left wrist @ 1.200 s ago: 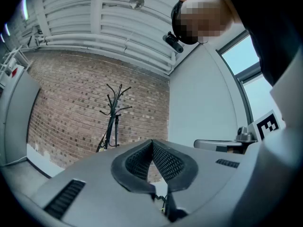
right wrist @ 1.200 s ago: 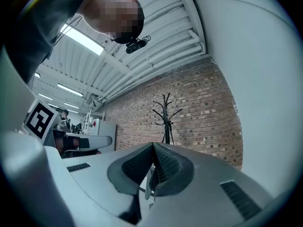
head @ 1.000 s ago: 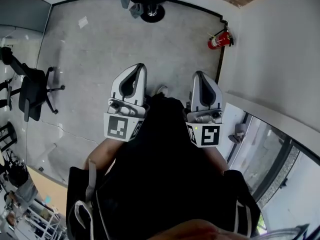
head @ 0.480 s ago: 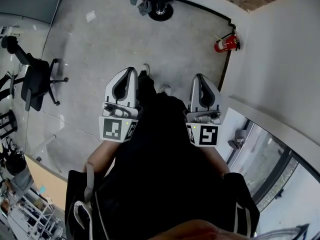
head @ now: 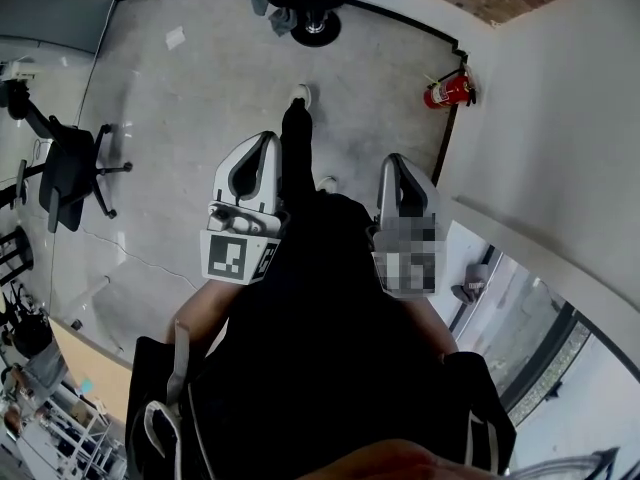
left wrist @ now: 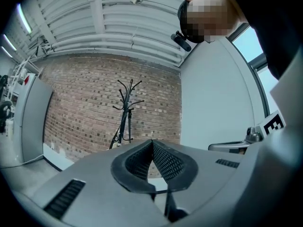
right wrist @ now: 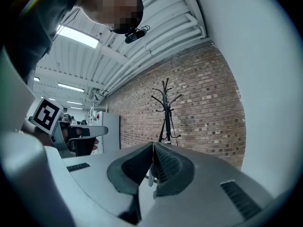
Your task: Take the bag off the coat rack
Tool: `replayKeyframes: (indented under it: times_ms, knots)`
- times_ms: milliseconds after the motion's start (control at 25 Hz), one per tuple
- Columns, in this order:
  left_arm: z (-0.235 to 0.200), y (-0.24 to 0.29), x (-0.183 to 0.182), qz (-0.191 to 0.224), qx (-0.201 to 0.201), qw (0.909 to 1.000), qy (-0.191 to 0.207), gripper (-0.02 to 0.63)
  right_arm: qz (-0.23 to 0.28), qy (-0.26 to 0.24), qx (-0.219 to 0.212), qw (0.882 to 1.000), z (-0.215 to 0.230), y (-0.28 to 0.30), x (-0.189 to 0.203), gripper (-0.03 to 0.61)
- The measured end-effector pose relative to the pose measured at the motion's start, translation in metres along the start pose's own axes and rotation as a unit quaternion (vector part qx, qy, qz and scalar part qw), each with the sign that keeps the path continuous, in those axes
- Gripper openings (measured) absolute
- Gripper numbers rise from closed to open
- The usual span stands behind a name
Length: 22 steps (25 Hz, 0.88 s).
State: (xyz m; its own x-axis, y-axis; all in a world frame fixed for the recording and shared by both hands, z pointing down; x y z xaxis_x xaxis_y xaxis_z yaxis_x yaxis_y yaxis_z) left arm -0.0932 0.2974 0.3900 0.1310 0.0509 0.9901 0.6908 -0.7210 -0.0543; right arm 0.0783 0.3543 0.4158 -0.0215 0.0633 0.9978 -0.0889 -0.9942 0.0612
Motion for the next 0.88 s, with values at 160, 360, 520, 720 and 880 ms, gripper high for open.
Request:
replayKeyframes:
  times_ms: [160,360,520,720,880]
  knots:
    - [-0.015,0.031,0.004,0.003,0.018,0.9998,-0.007,0.020,0.003,-0.006,0.011,1.000,0.010,0.020,-0.003,0.020]
    - [-0.038,0.075,0.008,0.014,0.036,0.9993,-0.001,0.020,0.009,-0.015,0.028,0.999,0.026,0.062,-0.007,0.020]
    - [-0.050,0.117,-0.006,0.038,0.066,0.9970,-0.008,0.020,0.022,-0.011,0.043,0.999,0.040,0.104,-0.021,0.020]
    - [-0.084,0.145,-0.019,0.057,0.058,0.9966,-0.011,0.020,0.015,-0.011,0.011,1.000,0.026,0.158,-0.025,0.020]
    - [-0.114,0.162,-0.023,0.042,0.053,0.9976,-0.013,0.020,0.002,-0.011,-0.005,1.000,0.015,0.201,-0.030,0.020]
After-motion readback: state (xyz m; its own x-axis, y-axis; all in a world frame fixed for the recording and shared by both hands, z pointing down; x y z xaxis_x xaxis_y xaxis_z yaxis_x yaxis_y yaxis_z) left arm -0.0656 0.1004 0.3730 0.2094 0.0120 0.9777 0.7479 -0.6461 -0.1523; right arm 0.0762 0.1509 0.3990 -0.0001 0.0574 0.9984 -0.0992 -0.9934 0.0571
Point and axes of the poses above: the fingertips, and each gripper's own axes: y forward along the fingers, z to its right, x out of its underside, the point moved 2 cm from there along -y, backward along the fingers, and after that the axes turned 8 degrees about x, right-handed, at the moved point
